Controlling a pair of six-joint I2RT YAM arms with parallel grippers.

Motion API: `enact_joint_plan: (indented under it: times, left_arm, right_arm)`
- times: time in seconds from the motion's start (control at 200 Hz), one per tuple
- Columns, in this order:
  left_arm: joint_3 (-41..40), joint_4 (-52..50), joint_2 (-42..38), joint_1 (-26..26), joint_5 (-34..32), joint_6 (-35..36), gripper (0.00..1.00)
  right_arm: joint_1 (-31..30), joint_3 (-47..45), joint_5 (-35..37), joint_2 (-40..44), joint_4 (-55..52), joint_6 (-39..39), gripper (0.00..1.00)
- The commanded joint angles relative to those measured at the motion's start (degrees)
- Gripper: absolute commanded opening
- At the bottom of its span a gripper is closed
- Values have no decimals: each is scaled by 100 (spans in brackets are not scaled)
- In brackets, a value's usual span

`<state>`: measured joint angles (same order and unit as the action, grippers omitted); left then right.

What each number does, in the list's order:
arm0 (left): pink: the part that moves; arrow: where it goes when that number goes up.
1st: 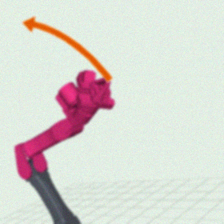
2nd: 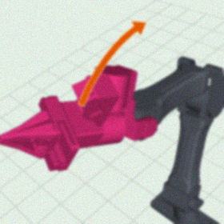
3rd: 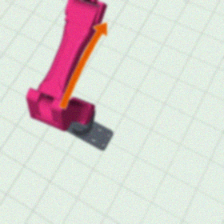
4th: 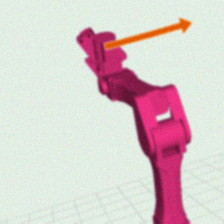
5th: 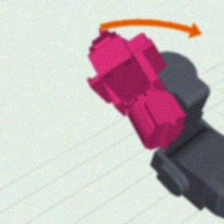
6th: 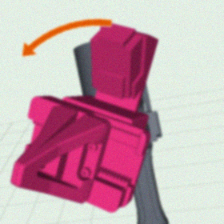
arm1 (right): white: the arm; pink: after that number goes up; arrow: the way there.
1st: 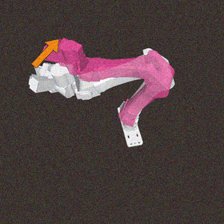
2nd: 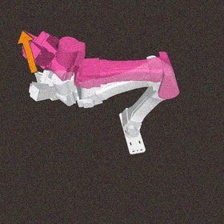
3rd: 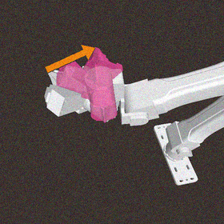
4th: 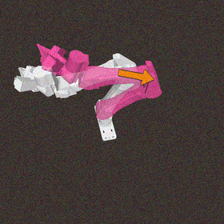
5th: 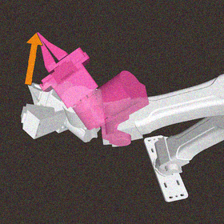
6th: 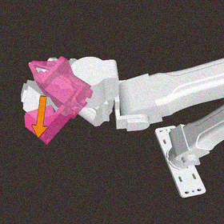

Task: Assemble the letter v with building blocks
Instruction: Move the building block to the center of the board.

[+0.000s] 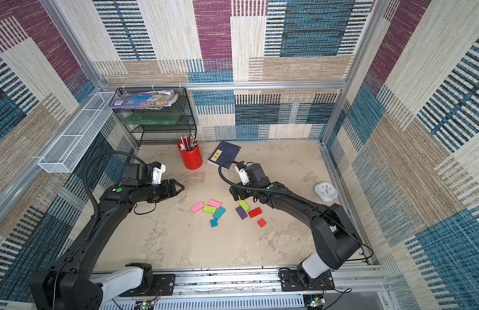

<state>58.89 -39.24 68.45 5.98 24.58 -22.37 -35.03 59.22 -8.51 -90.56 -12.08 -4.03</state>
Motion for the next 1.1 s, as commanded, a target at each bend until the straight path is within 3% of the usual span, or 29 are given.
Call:
enact_joint_plan:
  times: [0.0,0.175,0.391,0.471,0.581,1.097]
  left_arm:
    - [-108,81,113,33,346,-154,71]
    - [-375,417,388,223,440,-361,67]
    - [-533,730,635,752,226,-577,67]
    - [-649,870,681,790,246,-664,67]
    - [-811,1094,745,808,351,-775,67]
    - [-1093,1392,987,838,372,-870,69]
  right_arm:
    - [-146,182,-165,-185,-159,190,87]
    - [-424,424,-423,-592,-196,289,75]
    - [-691,668,-460,-1018,-223,384,75]
    - [-759,740,-398,-1181,-257,457,74]
    - [-860,897,-325,-1441,-338,574,66]
    - [-917,960,102,-1865,-391,839,57]
